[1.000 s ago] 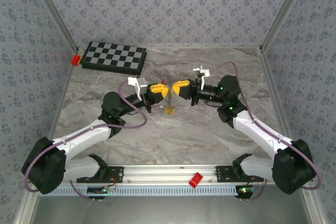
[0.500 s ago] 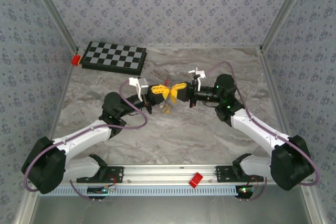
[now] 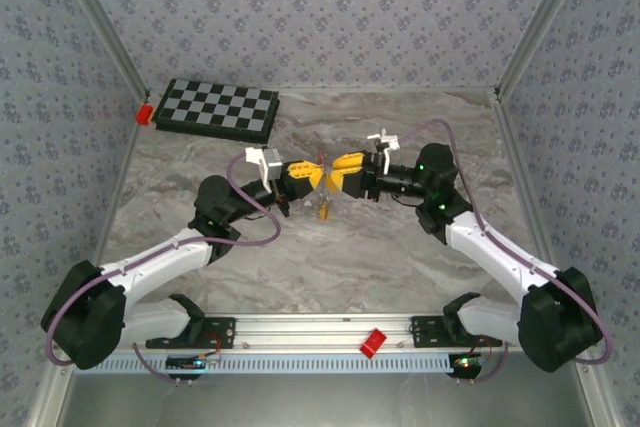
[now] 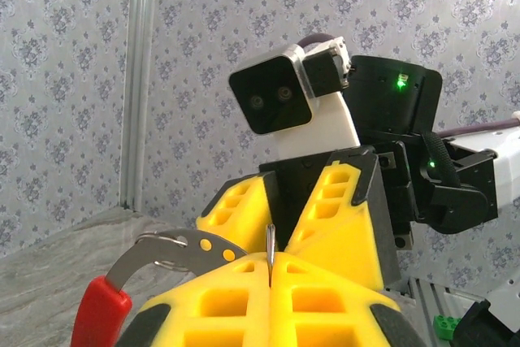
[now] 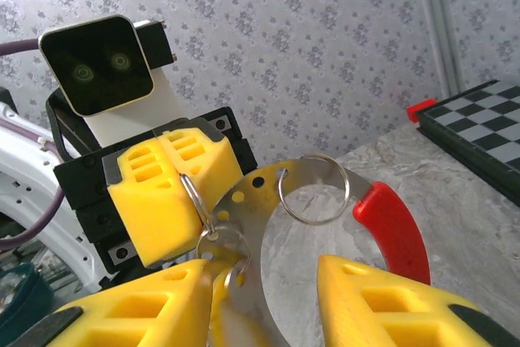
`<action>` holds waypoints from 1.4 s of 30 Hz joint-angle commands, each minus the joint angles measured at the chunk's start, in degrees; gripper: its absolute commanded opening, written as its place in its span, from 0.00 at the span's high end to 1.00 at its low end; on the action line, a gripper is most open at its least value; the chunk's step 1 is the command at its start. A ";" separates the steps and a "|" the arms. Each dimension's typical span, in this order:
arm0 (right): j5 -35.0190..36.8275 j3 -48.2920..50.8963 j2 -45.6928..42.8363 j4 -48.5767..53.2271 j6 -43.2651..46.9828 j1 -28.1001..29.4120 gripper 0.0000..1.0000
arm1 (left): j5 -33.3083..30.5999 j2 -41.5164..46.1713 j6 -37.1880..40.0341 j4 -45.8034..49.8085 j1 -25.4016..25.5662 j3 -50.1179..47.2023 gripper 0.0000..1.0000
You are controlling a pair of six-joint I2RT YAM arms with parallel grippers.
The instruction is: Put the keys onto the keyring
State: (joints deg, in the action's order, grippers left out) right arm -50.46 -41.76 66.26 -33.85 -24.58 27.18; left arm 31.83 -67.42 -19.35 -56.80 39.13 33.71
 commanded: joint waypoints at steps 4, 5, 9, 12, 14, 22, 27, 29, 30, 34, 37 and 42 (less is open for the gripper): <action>0.30 2.35 -3.25 -1.18 0.73 -0.26 0.56 | -0.55 0.57 0.74 -2.51 0.25 2.07 1.00; 0.02 2.56 -3.30 -1.06 1.19 0.07 0.55 | -0.55 0.47 0.72 -2.52 0.27 2.19 1.00; 1.33 2.74 -3.26 1.33 4.68 1.85 0.54 | -0.54 0.19 0.28 -2.45 0.29 2.43 1.00; 2.93 2.64 -3.15 2.52 7.43 2.95 0.55 | -0.37 0.12 0.02 -2.53 0.33 2.55 1.00; 3.69 2.39 -2.74 2.82 8.72 3.60 0.56 | -0.22 0.02 -0.29 -2.48 0.29 2.76 1.00; 5.76 1.95 -1.05 3.83 10.68 3.87 0.65 | 0.56 0.09 -0.68 -2.36 0.29 3.01 1.00; 7.56 2.14 -1.17 3.83 11.79 3.91 0.65 | 1.21 -0.39 -0.86 -2.38 0.24 3.36 1.00; 7.89 2.16 -1.22 3.46 11.88 4.02 0.68 | 1.47 -0.65 -0.95 -2.41 0.27 3.51 1.00; 8.12 2.25 -1.21 3.24 11.83 4.02 0.70 | 1.48 -0.72 -1.03 -2.43 0.28 3.57 1.00; 7.17 2.51 -0.97 1.42 12.10 4.35 0.72 | 1.89 -1.26 -1.47 -2.83 0.24 3.88 1.00; 5.86 2.58 -0.30 -0.23 11.45 4.54 0.73 | 2.35 -1.67 -1.89 -2.97 0.33 4.29 1.00; 4.62 2.88 0.27 -2.86 10.35 4.54 0.85 | 3.07 -2.02 -2.09 -2.88 0.25 4.67 1.00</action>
State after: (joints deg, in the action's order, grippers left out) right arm -44.12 -39.13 66.15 -33.08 -14.02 31.44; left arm 33.63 -69.43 -20.69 -56.77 39.13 35.64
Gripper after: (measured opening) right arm 0.178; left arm 0.045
